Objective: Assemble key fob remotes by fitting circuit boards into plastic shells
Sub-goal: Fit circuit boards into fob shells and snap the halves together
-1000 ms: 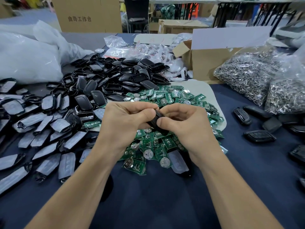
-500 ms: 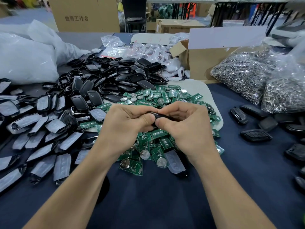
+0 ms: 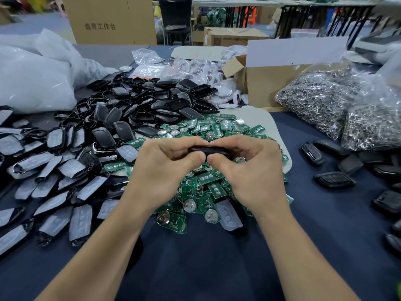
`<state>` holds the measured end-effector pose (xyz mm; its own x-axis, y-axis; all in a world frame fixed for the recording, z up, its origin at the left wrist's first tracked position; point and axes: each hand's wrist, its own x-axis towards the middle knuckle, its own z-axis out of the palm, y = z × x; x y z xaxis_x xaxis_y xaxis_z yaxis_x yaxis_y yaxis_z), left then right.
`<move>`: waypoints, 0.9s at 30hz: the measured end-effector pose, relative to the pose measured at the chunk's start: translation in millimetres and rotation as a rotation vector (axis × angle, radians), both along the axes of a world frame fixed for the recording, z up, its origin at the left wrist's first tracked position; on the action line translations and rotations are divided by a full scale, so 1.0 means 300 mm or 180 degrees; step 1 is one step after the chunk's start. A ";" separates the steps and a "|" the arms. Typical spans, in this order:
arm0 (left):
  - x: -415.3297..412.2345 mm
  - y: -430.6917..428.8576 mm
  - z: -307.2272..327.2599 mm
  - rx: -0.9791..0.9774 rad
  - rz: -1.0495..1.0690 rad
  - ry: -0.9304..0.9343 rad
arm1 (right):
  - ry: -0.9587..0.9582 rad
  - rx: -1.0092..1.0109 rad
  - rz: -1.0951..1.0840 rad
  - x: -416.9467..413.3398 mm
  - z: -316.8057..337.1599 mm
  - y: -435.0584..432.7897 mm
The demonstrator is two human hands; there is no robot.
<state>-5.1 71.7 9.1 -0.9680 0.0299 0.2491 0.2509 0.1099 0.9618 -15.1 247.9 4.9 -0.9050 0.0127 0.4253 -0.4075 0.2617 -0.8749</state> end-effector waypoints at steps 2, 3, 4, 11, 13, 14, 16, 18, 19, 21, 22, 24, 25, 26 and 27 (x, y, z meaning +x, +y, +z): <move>0.002 -0.005 0.002 -0.0055 0.0106 0.0043 | 0.0099 0.0177 -0.0019 0.002 -0.001 0.000; 0.002 -0.005 0.002 0.0004 0.0139 0.0016 | 0.0145 0.0253 -0.0025 0.003 -0.001 0.000; 0.002 -0.002 0.003 0.0118 0.0143 -0.0051 | 0.0180 0.0319 -0.0035 0.004 0.000 -0.001; 0.003 0.016 -0.003 0.0950 -0.0032 -0.0587 | 0.0333 0.0389 0.0032 0.012 0.015 -0.010; 0.001 0.021 -0.003 0.1062 -0.0014 -0.0631 | 0.0316 0.0384 0.0024 0.011 0.015 -0.011; 0.001 0.023 -0.004 0.1098 0.0036 -0.0653 | 0.0259 0.0357 -0.0003 0.010 0.014 -0.011; -0.004 0.020 -0.001 0.1163 0.0215 -0.0734 | 0.0135 0.0373 -0.0062 0.011 0.015 -0.012; -0.011 0.010 0.000 0.1174 0.0393 -0.0820 | 0.0061 0.0524 -0.0031 0.013 0.018 -0.005; -0.014 0.004 -0.002 0.1151 0.0455 -0.0851 | 0.0021 0.0598 0.0017 0.012 0.018 -0.001; -0.017 0.000 -0.006 0.1039 0.0479 -0.0898 | -0.0020 0.0624 0.0038 0.006 0.013 0.008; -0.017 0.001 -0.007 0.0962 0.0451 -0.0923 | -0.0015 0.0604 -0.0013 0.002 0.008 0.011; -0.017 0.002 -0.009 0.0848 0.0362 -0.0965 | 0.0006 0.0602 -0.0097 -0.001 0.005 0.013; -0.016 0.002 -0.008 0.0834 0.0312 -0.0981 | 0.0012 0.0603 -0.0098 0.000 0.005 0.014; -0.014 0.001 -0.006 0.0854 0.0247 -0.1002 | 0.0014 0.0600 -0.0088 0.001 0.005 0.015; -0.013 0.000 -0.004 0.0883 0.0178 -0.1021 | 0.0005 0.0590 -0.0074 0.000 0.006 0.017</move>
<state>-8.8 71.6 8.0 -0.9960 -0.0506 -0.0738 -0.0650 -0.1591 0.9851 -15.0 253.0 6.6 -0.9047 -0.0451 0.4237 -0.4008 0.4277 -0.8102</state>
